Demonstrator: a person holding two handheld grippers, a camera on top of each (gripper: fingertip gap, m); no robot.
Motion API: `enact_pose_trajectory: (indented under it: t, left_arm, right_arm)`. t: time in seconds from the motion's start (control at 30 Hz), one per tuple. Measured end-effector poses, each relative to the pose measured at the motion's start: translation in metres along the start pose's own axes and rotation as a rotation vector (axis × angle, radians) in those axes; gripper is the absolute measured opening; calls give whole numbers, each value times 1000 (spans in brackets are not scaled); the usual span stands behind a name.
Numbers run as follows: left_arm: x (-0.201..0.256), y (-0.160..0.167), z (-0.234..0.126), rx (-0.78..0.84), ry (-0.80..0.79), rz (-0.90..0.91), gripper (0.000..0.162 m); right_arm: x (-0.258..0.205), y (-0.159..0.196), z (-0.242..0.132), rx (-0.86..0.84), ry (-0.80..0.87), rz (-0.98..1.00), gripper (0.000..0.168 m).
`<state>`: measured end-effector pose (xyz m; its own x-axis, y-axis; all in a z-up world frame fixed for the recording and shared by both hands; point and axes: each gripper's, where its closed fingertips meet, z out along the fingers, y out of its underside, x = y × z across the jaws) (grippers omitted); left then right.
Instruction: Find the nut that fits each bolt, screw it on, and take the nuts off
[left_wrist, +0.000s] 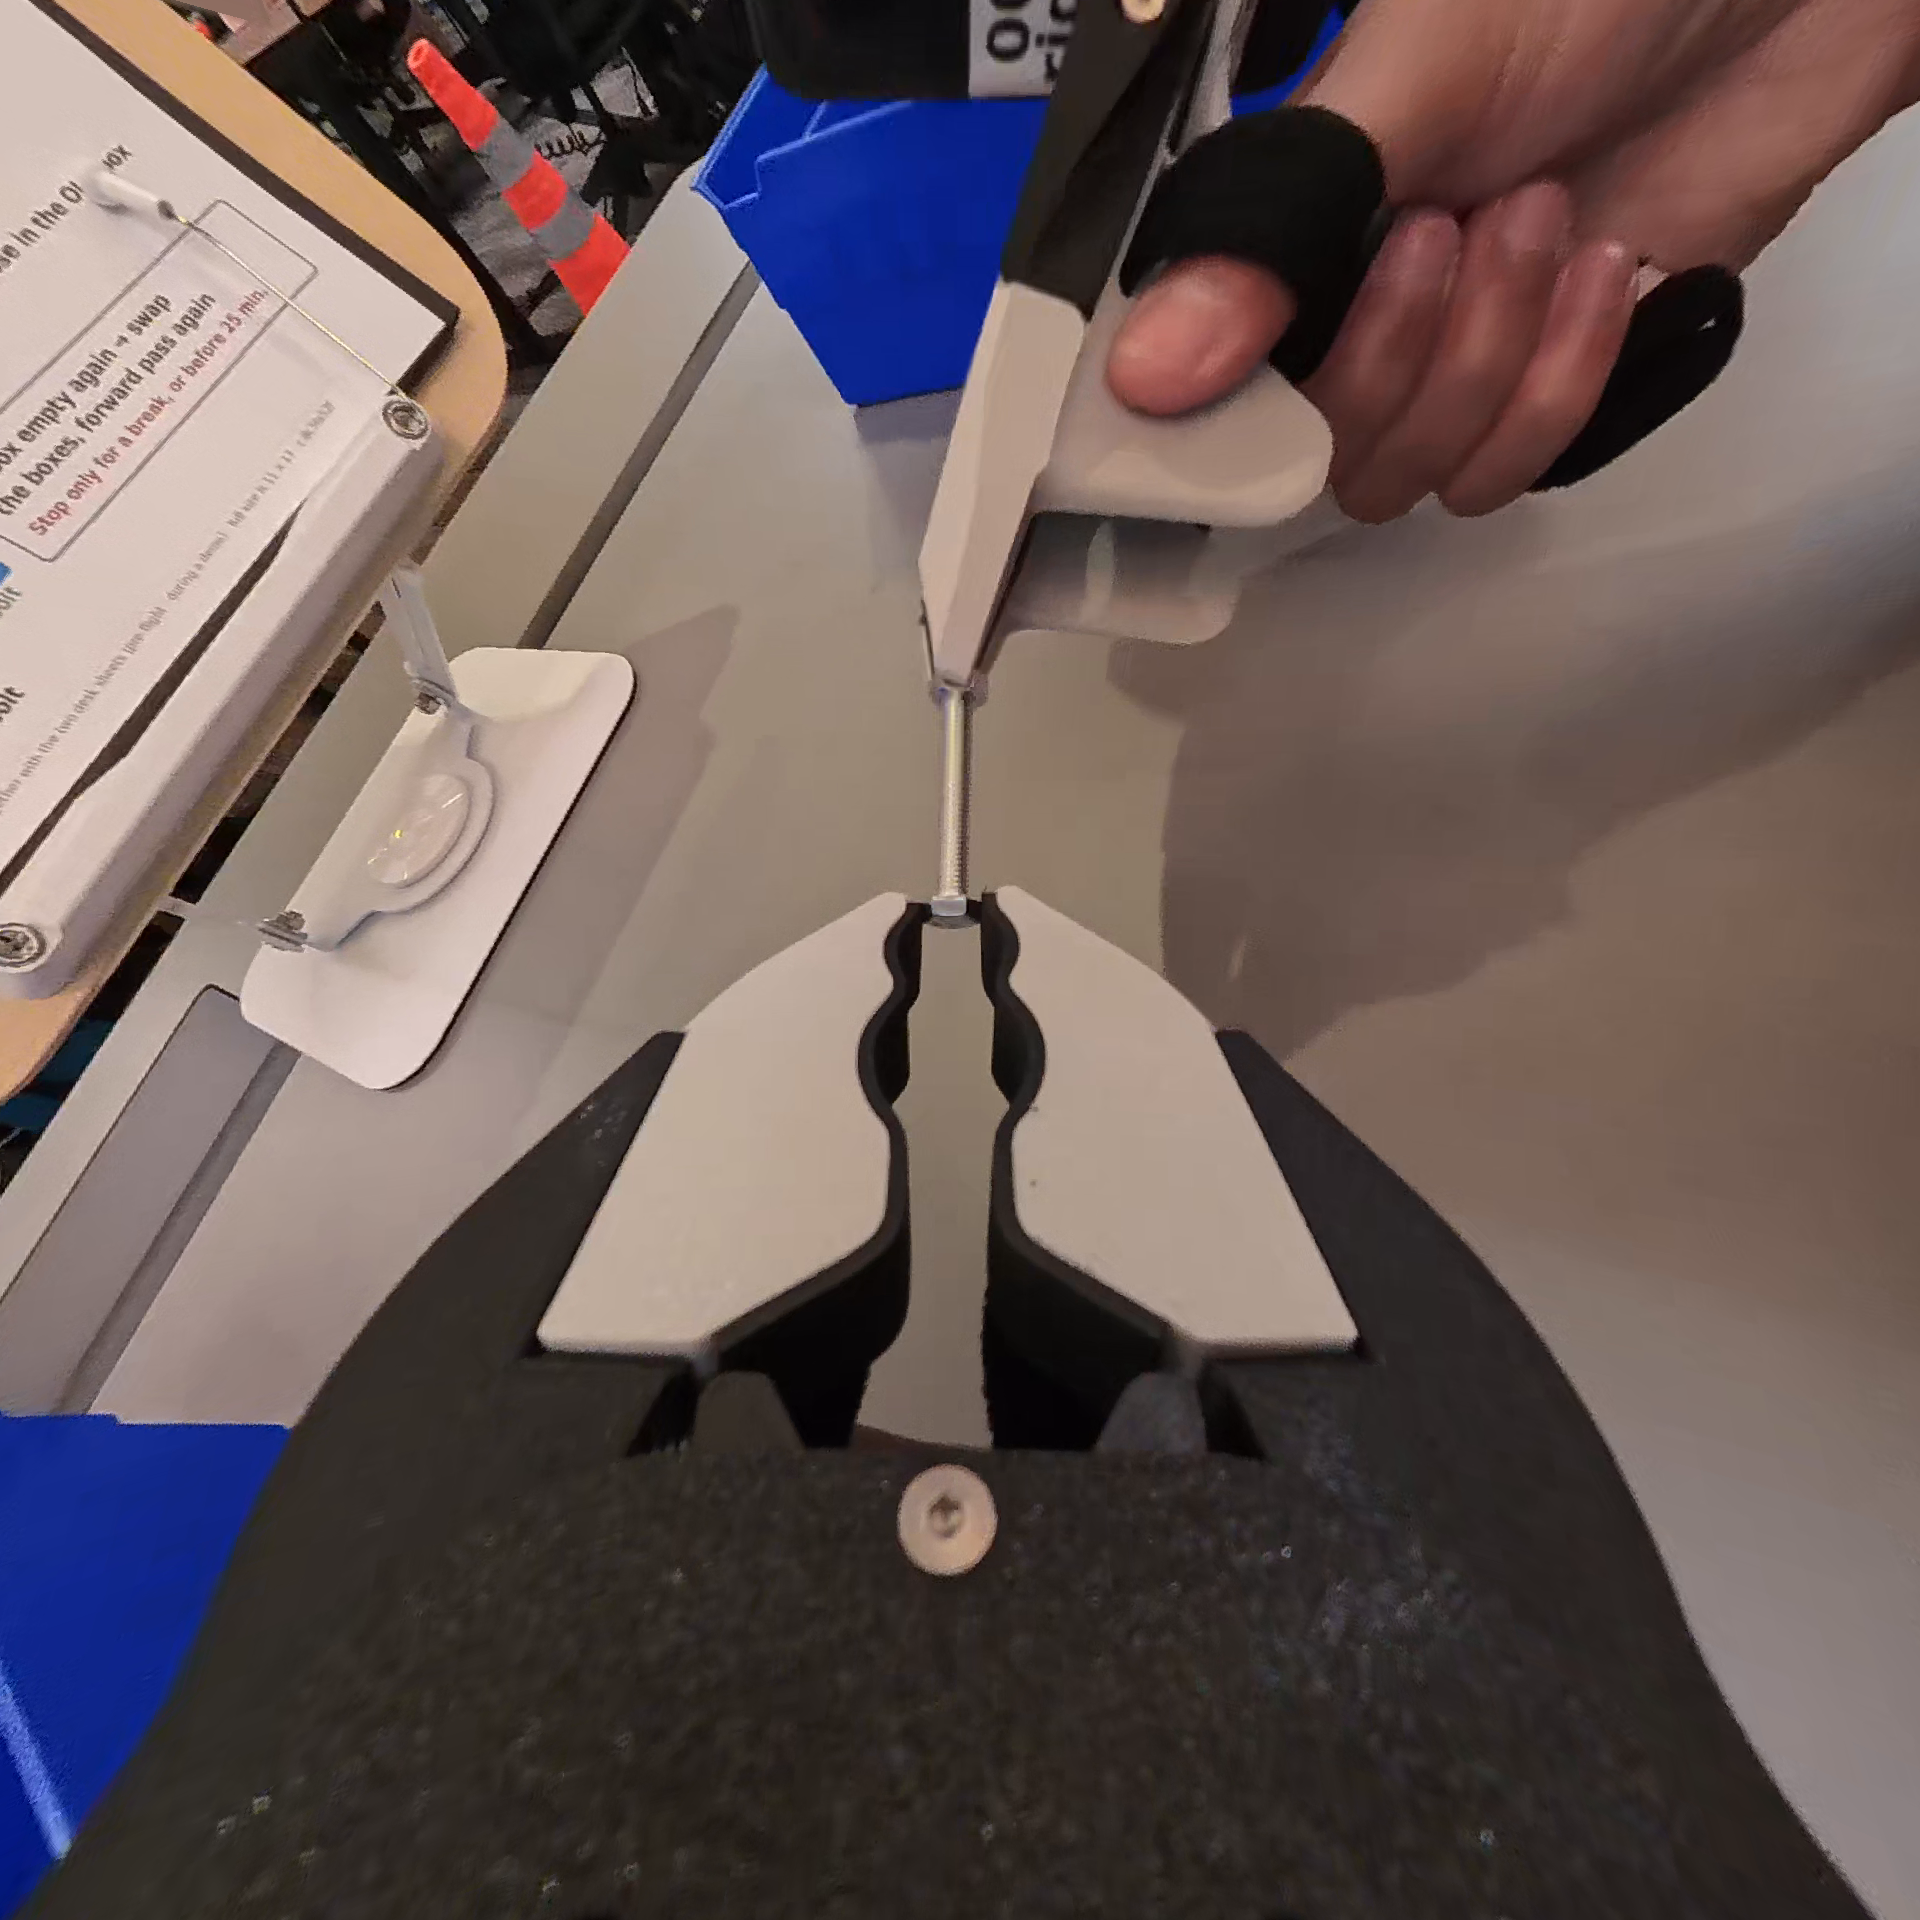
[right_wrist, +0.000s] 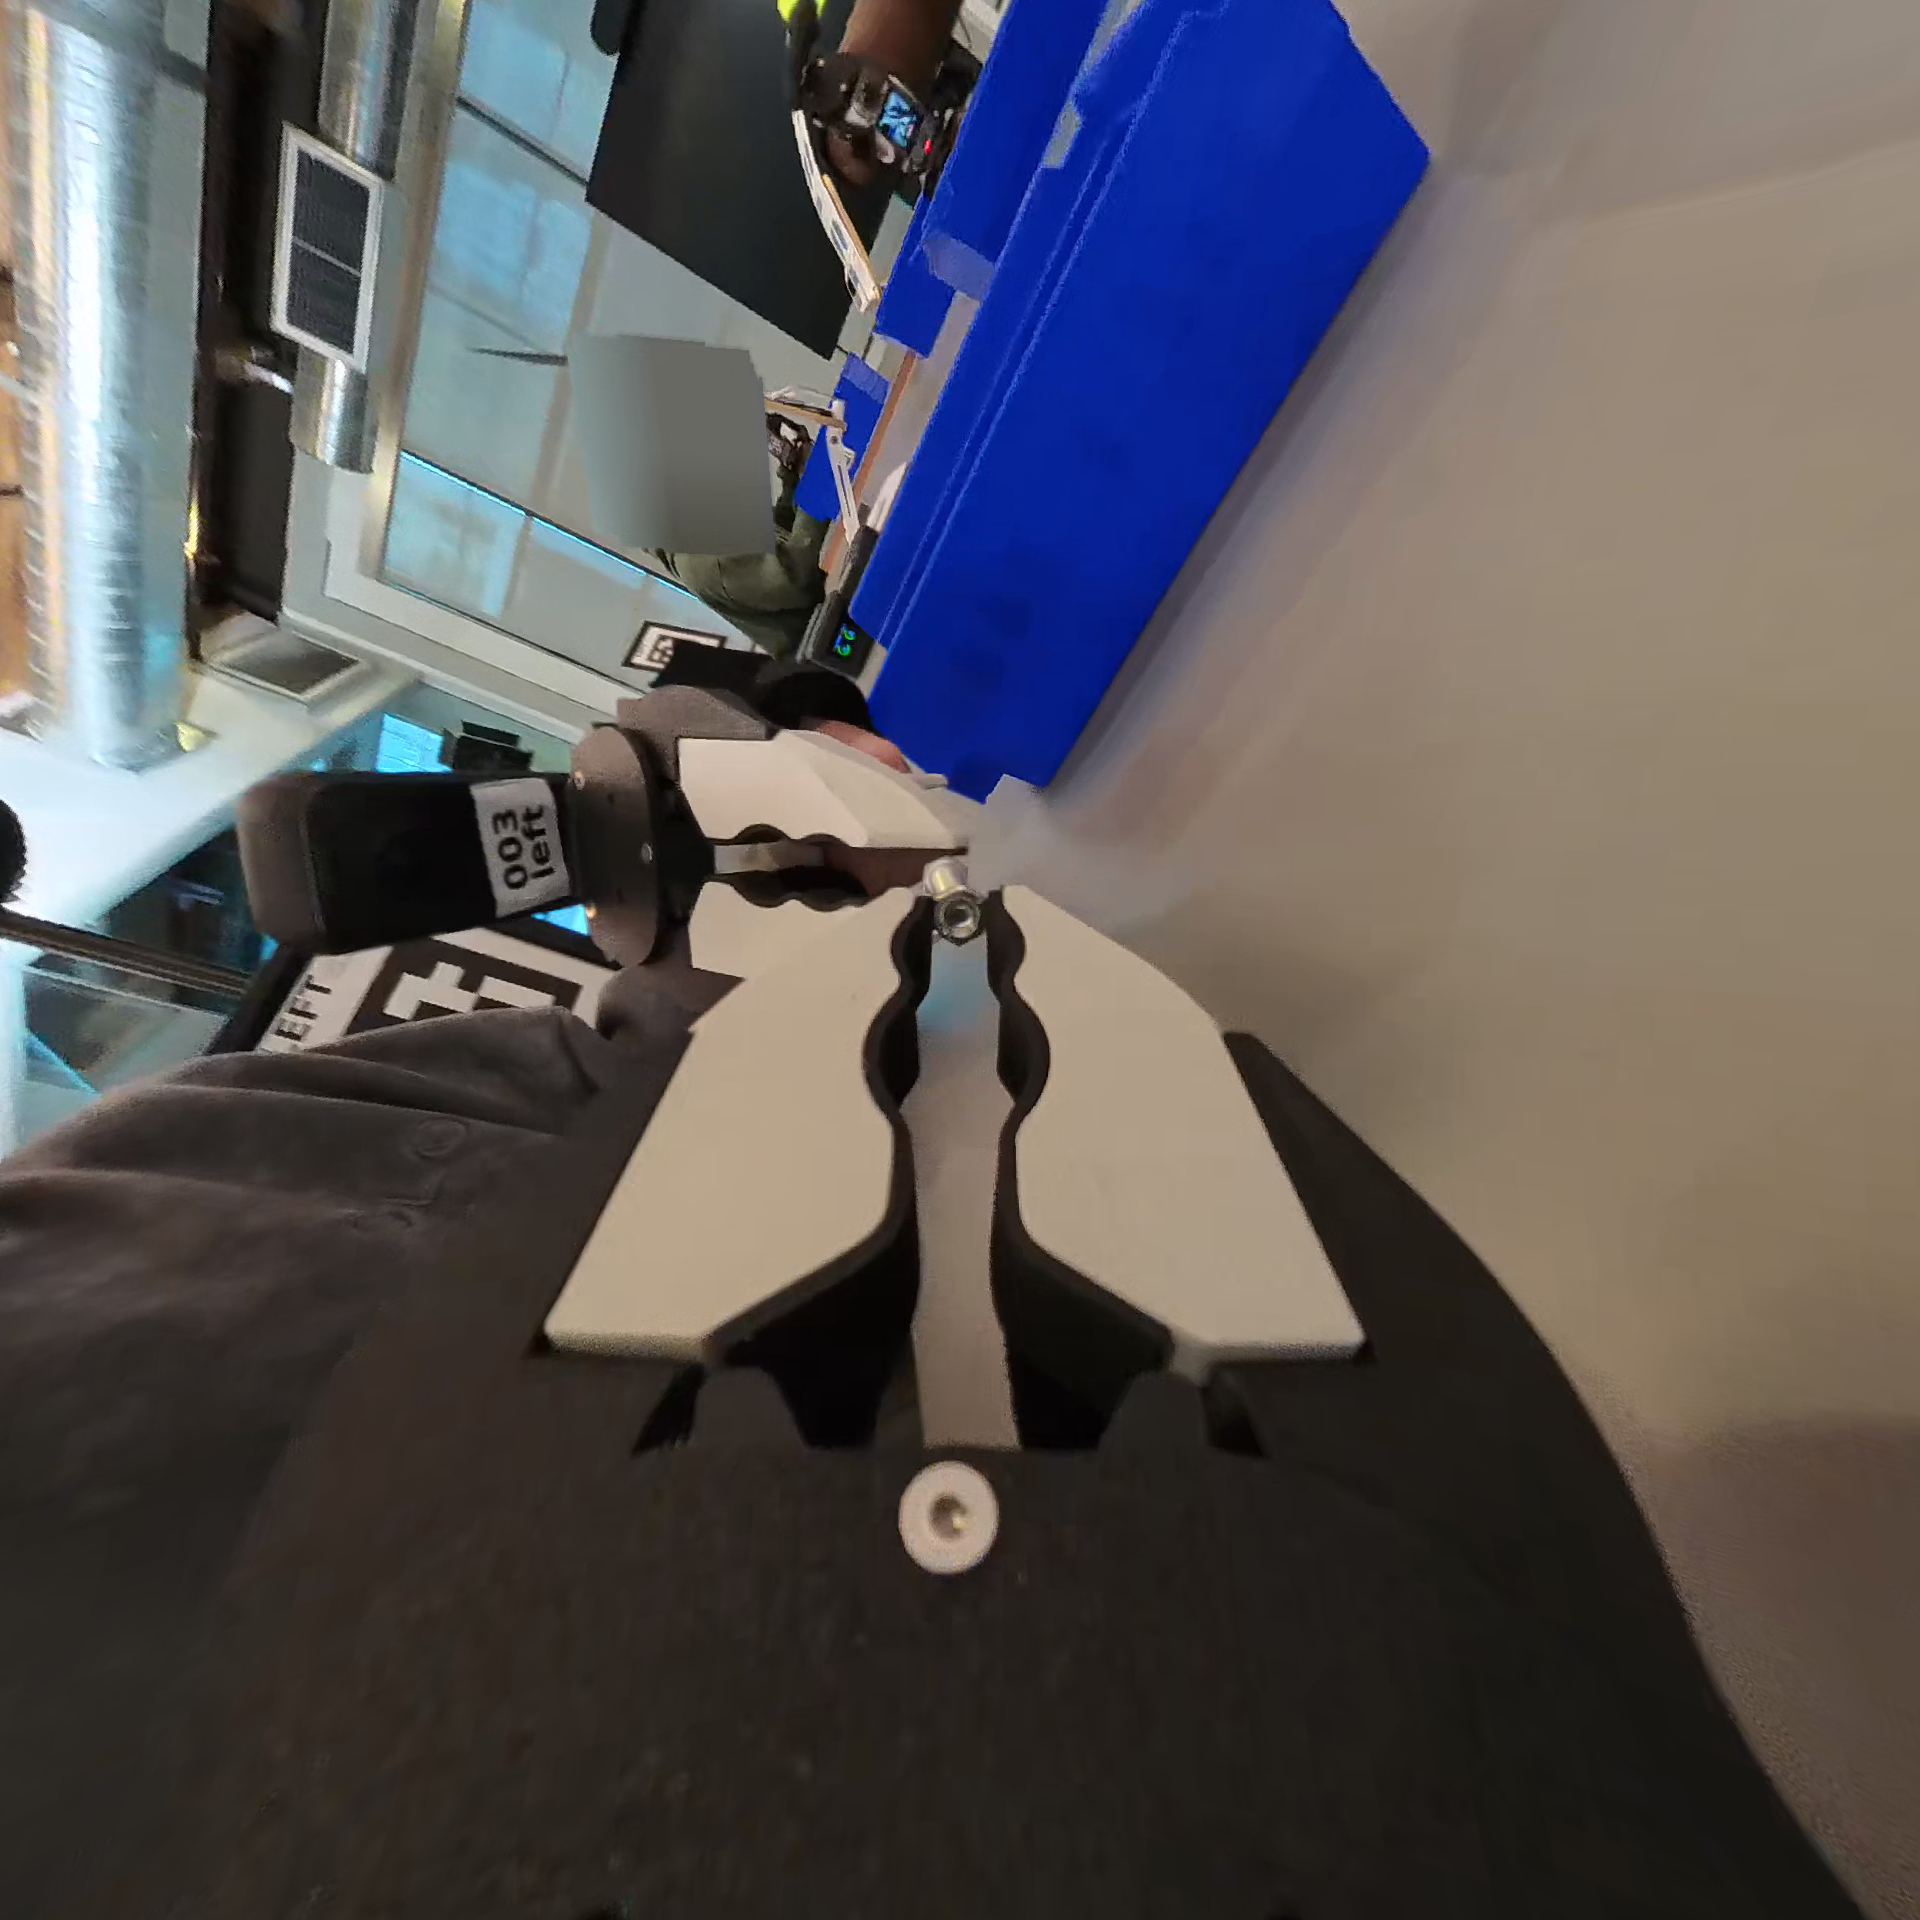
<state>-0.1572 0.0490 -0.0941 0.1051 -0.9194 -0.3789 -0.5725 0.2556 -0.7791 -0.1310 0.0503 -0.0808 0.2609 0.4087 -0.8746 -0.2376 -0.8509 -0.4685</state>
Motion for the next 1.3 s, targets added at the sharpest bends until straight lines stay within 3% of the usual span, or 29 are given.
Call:
enact_pose_trajectory:
  t: [0.13,0.5,0.77,0.93,1.1,1.3]
  left_arm:
    - [2,4,3,-15,8,3,10]
    - [-12,1,-5,69,65,-167,10]
    - [-5,-19,-27,245,267,-335,10]
    - [-4,-21,-34,260,321,-347,10]
    - [-4,-20,-35,260,324,-347,10]
    - [-3,-25,-39,275,325,-335,10]
  right_arm:
    - [6,3,1,-4,3,92,10]
    - [-11,3,5,-44,-14,-16,25]
    - [-32,-12,-3,-33,-15,-660,49]
    - [-60,3,4,-48,-64,-1063,44]
    - [-64,9,14,-75,-37,-1160,47]
    - [-41,7,12,-91,18,-1104,45]
